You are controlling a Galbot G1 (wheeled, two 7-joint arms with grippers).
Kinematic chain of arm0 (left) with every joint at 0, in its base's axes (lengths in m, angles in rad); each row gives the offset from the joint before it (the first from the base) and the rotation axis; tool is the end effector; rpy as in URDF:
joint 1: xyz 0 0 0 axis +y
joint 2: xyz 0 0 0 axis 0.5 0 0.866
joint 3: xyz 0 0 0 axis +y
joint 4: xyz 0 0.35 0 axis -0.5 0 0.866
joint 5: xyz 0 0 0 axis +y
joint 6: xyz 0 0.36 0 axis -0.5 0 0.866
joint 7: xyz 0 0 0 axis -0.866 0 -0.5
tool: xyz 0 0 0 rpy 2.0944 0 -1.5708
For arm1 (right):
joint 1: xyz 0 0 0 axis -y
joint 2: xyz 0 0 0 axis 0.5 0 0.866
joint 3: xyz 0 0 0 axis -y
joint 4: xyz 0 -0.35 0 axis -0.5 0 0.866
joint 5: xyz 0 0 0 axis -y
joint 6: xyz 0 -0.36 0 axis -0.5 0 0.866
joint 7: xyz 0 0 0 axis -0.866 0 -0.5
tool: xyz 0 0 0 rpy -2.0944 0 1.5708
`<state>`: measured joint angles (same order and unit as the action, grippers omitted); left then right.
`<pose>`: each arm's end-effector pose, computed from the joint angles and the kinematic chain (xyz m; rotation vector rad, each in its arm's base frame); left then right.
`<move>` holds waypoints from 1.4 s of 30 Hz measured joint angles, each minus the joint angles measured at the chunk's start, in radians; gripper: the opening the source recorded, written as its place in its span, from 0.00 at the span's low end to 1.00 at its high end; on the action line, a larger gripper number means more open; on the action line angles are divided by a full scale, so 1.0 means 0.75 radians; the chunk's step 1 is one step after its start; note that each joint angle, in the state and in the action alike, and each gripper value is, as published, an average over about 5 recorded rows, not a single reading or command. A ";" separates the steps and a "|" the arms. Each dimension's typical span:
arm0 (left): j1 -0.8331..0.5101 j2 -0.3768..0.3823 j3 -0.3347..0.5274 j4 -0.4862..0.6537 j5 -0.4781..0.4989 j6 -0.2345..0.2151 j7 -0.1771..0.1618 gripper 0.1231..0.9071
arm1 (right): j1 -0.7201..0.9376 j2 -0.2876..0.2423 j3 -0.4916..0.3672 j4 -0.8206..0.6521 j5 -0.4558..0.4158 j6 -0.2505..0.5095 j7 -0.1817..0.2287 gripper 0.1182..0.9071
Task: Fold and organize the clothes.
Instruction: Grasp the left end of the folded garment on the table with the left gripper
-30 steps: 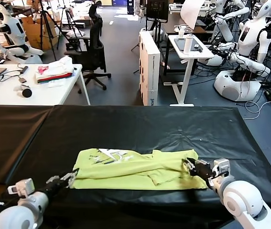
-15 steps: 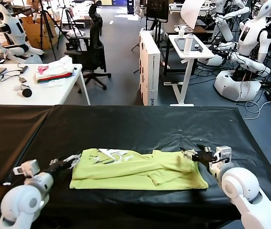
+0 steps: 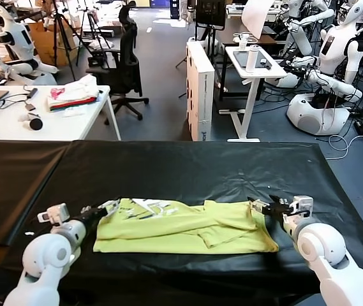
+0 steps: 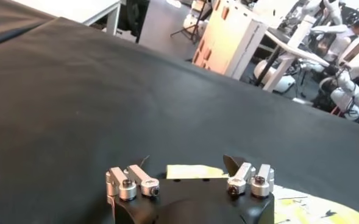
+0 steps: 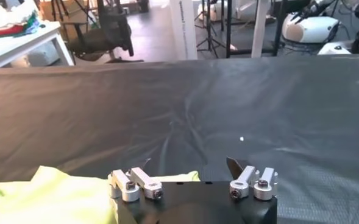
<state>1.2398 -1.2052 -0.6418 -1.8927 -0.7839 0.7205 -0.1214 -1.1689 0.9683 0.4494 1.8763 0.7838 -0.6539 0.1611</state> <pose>0.2934 0.1220 -0.2672 -0.0814 -2.5211 0.4315 0.3139 -0.1160 -0.2536 0.1852 -2.5468 -0.0950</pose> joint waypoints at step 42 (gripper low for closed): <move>0.033 0.012 -0.038 0.023 0.008 -0.033 0.041 0.04 | -0.022 0.061 0.035 -0.051 -0.016 0.057 -0.014 0.03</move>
<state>1.2643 -1.1962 -0.6707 -1.8757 -0.7776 0.6960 -0.0905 -1.1851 1.0142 0.4754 1.8382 0.7718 -0.6112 0.1506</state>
